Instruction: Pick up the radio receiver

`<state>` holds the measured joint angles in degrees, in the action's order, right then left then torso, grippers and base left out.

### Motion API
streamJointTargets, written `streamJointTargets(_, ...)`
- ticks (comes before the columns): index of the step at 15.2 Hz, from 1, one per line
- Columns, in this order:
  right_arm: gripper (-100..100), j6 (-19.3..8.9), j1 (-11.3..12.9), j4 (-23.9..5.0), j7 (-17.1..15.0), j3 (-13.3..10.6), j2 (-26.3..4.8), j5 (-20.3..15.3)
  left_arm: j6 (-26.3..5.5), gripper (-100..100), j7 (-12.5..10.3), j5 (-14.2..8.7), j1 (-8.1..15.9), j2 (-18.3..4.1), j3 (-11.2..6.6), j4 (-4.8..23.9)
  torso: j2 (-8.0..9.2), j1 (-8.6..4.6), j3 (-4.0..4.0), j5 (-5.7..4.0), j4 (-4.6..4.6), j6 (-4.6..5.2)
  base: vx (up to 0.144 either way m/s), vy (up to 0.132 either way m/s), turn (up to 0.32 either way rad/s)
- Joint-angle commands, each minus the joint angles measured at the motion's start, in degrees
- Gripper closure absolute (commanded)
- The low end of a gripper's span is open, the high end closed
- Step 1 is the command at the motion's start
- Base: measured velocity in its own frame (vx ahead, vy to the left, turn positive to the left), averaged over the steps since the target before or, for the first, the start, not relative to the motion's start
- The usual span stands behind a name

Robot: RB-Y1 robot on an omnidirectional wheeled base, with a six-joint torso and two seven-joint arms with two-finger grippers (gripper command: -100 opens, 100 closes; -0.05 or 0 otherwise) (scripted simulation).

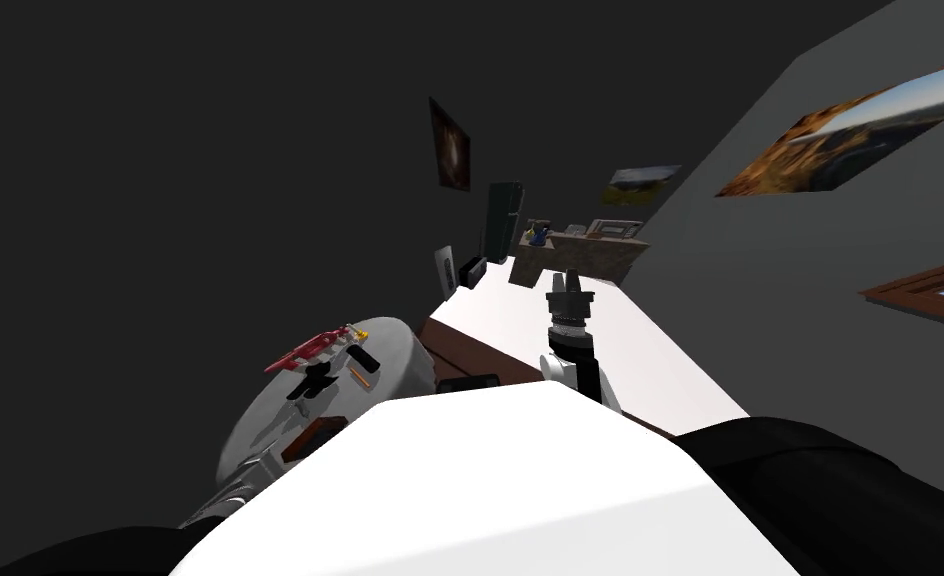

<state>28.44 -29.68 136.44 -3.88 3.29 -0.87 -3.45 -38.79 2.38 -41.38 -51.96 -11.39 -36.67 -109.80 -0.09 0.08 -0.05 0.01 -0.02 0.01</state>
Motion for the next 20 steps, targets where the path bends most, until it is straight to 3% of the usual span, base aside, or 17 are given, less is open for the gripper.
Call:
streamJointTargets(1,0,0.0,0.0,0.0,0.0,0.0,0.0,0.0,-2.3,-100,-0.3,-0.4,-0.2,0.0,-0.62,0.2,0.0,0.0,0.0,0.0,0.0,0.0,0.017,0.01,-0.079)
streamJointTargets(2,0,0.0,0.0,0.0,0.0,0.0,0.0,0.0,-3.9,-100,-0.6,-1.8,-1.1,-0.2,-2.18,1.1,0.01,0.0,0.0,0.01,0.0,-0.02,0.026,0.004,-0.181)
streamJointTargets(4,0,0.0,0.0,0.0,0.0,0.0,0.0,0.0,-5.3,-100,-0.6,-1.8,-1.1,-0.2,-2.18,1.1,-0.03,-0.01,-0.01,0.0,0.0,0.01,0.028,0.007,-0.158)
streamJointTargets(5,0,0.0,0.0,0.0,0.0,0.0,0.0,0.0,-7.0,-100,-0.9,-3.2,-1.9,-0.3,-3.68,1.9,-0.02,-0.01,-0.01,0.0,-0.01,-0.03,0.03,0.01,-0.14)
streamJointTargets(7,0,0.0,0.0,0.0,0.0,0.0,0.0,0.0,-8.2,-100,-0.9,-3.2,-1.9,-0.3,-3.68,1.9,-0.03,0.01,-0.02,0.01,-0.01,0.0,0.025,0.01,-0.129)
streamJointTargets(10,0,0.0,0.0,0.0,0.0,0.0,0.0,0.0,-12.3,-100,-1.5,-5.7,-3.4,-0.4,-6.47,3.5,-0.02,0.0,-0.01,0.0,-0.01,0.0,0.028,0.01,-0.218)
streamJointTargets(12,0,0.0,0.0,0.0,0.0,0.0,0.0,0.0,-13.5,-100,-1.5,-5.7,-3.4,-0.4,-6.47,3.5,-0.04,0.03,-0.02,0.01,-0.01,-0.01,0.03,0.016,-0.106)
streamJointTargets(15,0,0.0,0.0,0.0,0.0,0.0,0.0,0.0,-17.7,-100,-2.1,-8.0,-4.6,-0.5,-8.92,4.9,-0.05,0.01,-0.03,0.01,-0.01,-0.01,0.033,0.012,-0.173)
streamJointTargets(20,0,0.0,0.0,0.0,0.0,0.0,0.0,0.0,-22.5,-100,-2.6,-9.9,-5.7,-0.6,-10.98,6.0,-0.07,0.01,-0.04,0.0,-0.02,0.0,0.036,0.014,-0.158)
